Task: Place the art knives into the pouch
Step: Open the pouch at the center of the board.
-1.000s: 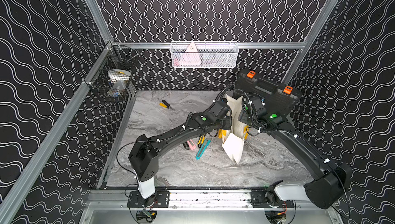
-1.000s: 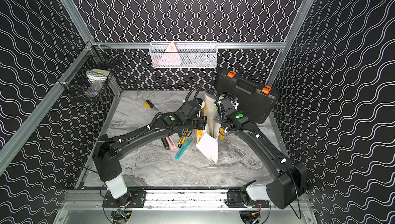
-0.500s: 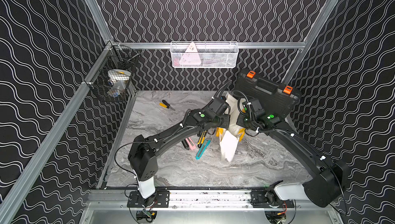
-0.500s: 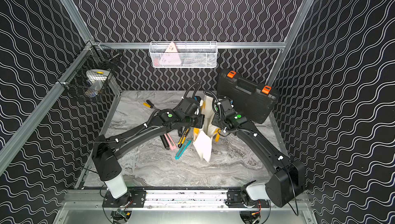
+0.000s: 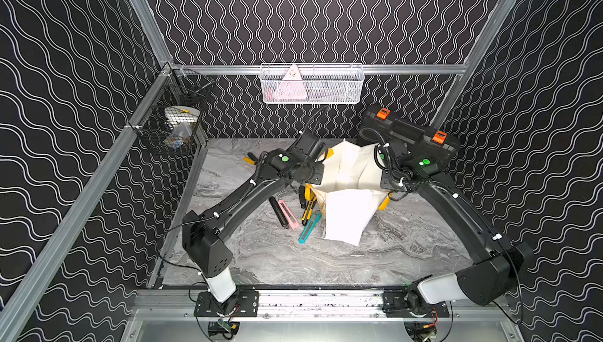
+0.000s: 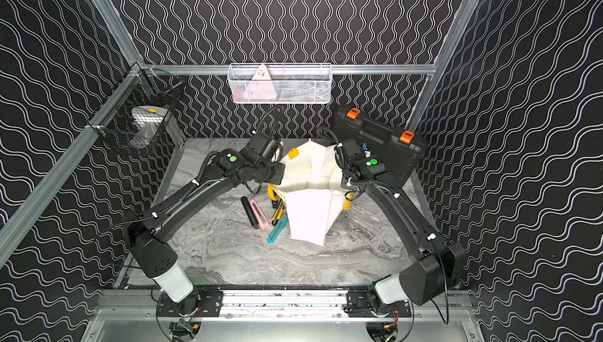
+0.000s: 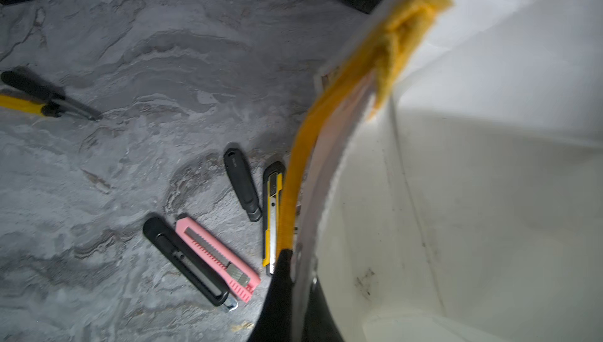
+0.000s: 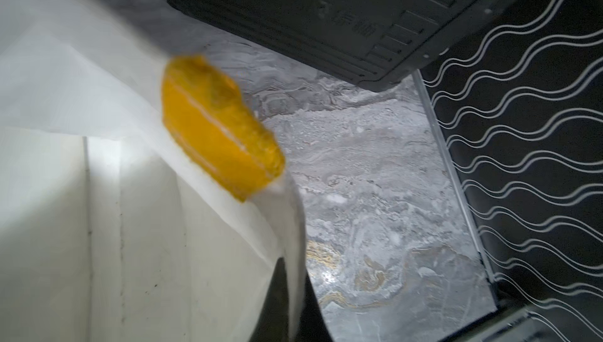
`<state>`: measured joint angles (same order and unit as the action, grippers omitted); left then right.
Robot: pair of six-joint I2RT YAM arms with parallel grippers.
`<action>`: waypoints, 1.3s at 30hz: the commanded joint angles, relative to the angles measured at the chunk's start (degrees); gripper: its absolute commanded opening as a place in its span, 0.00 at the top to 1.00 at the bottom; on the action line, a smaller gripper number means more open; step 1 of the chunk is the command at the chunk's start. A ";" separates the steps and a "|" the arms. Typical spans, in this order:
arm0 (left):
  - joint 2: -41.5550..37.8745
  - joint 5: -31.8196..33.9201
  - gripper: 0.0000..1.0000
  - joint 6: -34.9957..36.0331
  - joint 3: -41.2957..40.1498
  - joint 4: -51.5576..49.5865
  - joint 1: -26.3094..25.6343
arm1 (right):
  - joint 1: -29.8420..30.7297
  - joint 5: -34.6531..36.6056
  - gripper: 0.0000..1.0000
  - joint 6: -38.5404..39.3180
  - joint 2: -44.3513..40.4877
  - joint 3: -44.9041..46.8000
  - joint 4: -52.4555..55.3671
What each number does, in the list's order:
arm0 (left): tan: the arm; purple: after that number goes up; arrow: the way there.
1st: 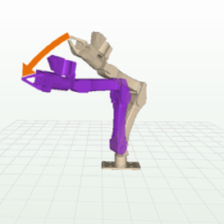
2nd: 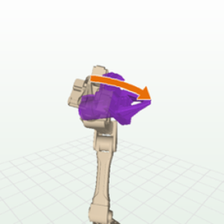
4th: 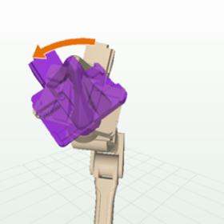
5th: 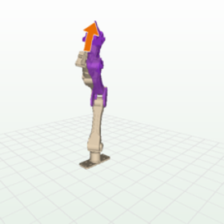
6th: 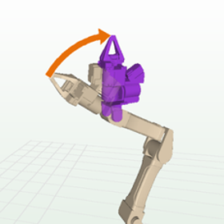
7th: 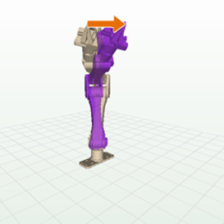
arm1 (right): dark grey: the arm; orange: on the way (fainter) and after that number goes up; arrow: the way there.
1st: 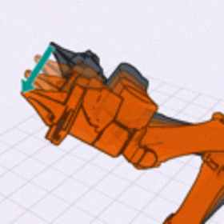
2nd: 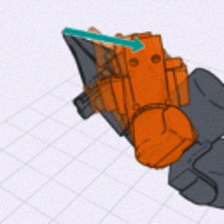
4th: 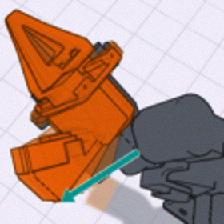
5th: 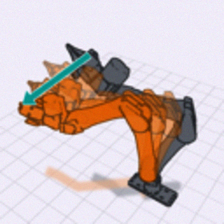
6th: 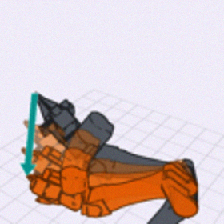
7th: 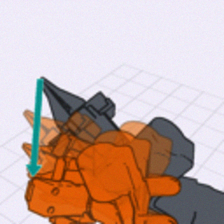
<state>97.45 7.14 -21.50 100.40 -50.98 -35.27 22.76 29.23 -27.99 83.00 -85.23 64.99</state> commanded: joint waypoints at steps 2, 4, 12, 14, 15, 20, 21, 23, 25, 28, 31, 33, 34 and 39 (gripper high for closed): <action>-1.59 -1.54 1.00 1.97 -1.69 -1.77 1.12 | -1.92 3.99 1.00 1.62 0.33 1.79 3.31; -0.49 -2.60 1.00 1.58 -1.96 0.42 -1.48 | -2.44 4.00 1.00 1.53 0.71 1.94 3.49; 5.63 -3.55 1.00 -3.01 -6.03 13.13 -8.67 | -5.58 2.08 1.00 2.70 0.08 6.47 0.96; 6.41 -3.88 1.00 -3.77 -6.75 16.39 -9.89 | -6.18 0.40 1.00 3.11 -0.22 7.21 -0.32; 6.86 -3.58 1.00 -3.82 -6.40 16.77 -10.44 | -6.22 -0.17 1.00 3.25 -0.15 7.07 -0.48; 9.48 -2.47 1.00 -2.76 -2.82 15.74 -12.84 | -6.10 -4.58 0.55 3.36 -1.67 1.97 1.10; 9.67 -2.48 1.00 -2.75 -2.46 15.89 -13.23 | -6.08 -4.93 0.51 3.55 -2.63 1.22 0.80; 9.95 -2.37 1.00 -2.68 -1.98 16.05 -13.73 | -6.07 -4.73 0.43 3.82 -4.48 -0.23 0.48; 10.21 -2.30 1.00 -2.68 -1.62 16.00 -14.10 | -6.15 -4.57 0.42 3.91 -6.04 -2.48 1.13; 10.30 -2.07 1.00 -2.76 -1.61 16.07 -14.14 | -6.13 -9.15 0.42 4.24 -7.62 -5.90 1.19; 10.35 -1.70 1.00 -2.85 -1.18 16.00 -14.13 | -6.09 -18.60 0.43 4.08 -8.88 -6.43 -1.90; 10.39 -1.08 1.00 -2.85 -1.00 15.57 -14.13 | -6.09 -24.56 0.44 3.28 -9.18 -5.19 -4.31; 10.31 -0.83 1.00 -2.92 -1.04 15.53 -14.13 | -6.08 -27.68 0.44 2.72 -9.42 -3.90 -5.96; 9.37 -0.37 1.00 -3.45 -2.01 15.91 -14.13 | -5.88 -34.42 0.44 0.27 -8.90 4.21 -13.09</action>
<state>107.70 5.48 -24.29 98.65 -35.83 -49.43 16.80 1.85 -25.69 73.67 -83.66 57.36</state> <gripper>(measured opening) 0.069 0.557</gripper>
